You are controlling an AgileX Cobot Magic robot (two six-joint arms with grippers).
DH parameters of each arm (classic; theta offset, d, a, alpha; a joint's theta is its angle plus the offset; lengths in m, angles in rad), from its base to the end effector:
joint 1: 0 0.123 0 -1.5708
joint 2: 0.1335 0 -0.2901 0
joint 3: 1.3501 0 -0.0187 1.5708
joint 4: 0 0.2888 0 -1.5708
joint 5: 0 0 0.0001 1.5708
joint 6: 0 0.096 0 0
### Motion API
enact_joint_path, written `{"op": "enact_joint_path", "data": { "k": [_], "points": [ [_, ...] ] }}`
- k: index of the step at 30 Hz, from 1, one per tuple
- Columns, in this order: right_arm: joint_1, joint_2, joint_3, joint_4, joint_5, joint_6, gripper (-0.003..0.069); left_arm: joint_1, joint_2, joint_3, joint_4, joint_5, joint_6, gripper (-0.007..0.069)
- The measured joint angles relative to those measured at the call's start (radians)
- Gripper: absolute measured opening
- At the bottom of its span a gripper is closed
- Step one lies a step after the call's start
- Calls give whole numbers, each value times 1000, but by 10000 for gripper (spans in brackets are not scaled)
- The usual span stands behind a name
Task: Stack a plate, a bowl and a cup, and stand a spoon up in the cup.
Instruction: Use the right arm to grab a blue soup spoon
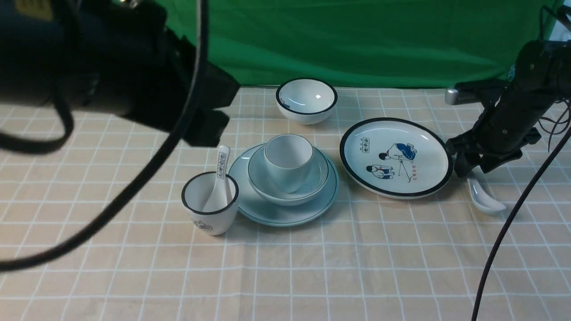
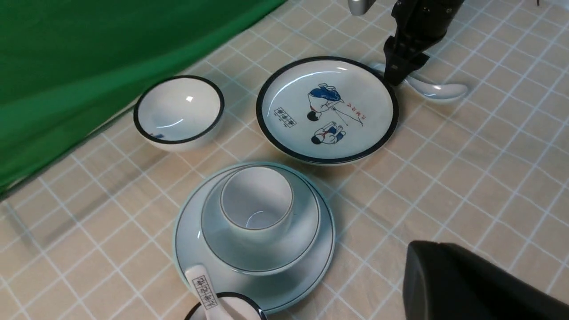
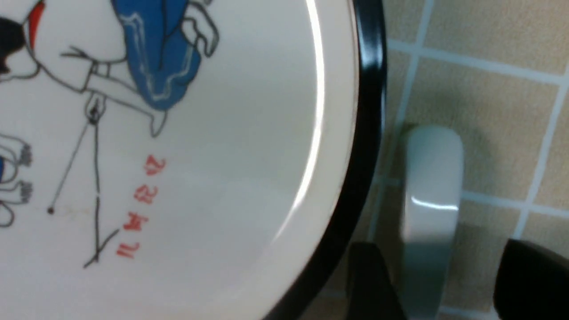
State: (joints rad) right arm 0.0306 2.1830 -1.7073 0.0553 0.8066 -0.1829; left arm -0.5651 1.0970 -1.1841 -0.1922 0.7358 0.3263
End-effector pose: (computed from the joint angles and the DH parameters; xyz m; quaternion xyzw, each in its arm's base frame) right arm 0.5060 0.0193 0.1548 -0.0897 0.9780 0.0089 0.1879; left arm 0.2175 -0.1525 0.4149 0.3475 0.7996 -0.1474 0.4670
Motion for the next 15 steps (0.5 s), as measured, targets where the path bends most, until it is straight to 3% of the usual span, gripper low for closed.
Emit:
{"op": "enact_joint_path", "data": {
  "k": [9, 12, 13, 15],
  "points": [
    [0, 43, -11, 1, -39, -16, 337, 0, -23, 39, 10, -20, 7, 1],
    [0, 46, -14, 1, -38, -16, 273, 0, -23, 40, 10, -20, 10, 1],
    [0, 46, -14, 1, -36, -16, 196, 0, -23, 40, 10, -20, 11, 1],
    [0, 43, -15, 1, -31, -18, 169, 0, -23, 42, 10, -20, 9, 1]
  ]
}}
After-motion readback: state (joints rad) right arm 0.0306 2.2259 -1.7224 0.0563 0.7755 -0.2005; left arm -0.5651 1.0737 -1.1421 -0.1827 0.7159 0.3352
